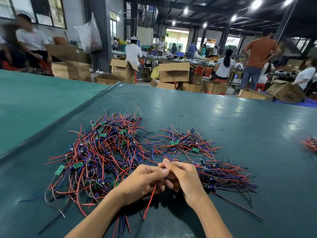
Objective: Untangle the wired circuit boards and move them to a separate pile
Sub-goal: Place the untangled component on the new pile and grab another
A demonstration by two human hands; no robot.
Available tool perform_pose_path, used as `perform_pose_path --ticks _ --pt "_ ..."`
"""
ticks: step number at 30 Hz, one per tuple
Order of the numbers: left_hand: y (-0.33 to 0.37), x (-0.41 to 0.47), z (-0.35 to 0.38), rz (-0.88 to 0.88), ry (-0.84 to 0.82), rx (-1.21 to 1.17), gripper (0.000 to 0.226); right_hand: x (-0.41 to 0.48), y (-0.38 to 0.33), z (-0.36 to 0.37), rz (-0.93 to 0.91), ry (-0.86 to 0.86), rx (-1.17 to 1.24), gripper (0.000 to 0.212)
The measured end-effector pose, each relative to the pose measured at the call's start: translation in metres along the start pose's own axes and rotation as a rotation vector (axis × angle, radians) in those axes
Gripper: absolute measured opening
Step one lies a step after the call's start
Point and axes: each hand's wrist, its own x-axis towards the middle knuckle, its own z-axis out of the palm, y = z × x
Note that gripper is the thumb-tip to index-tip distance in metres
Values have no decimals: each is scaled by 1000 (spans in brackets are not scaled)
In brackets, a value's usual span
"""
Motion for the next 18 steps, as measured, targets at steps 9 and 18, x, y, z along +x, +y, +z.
perform_pose_path --ticks 9,18 --pt "-2 2 2 -9 85 -9 29 21 -24 -14 9 13 -72 24" --pt "-2 5 0 -16 112 -47 36 63 -55 -30 58 114 -106 22"
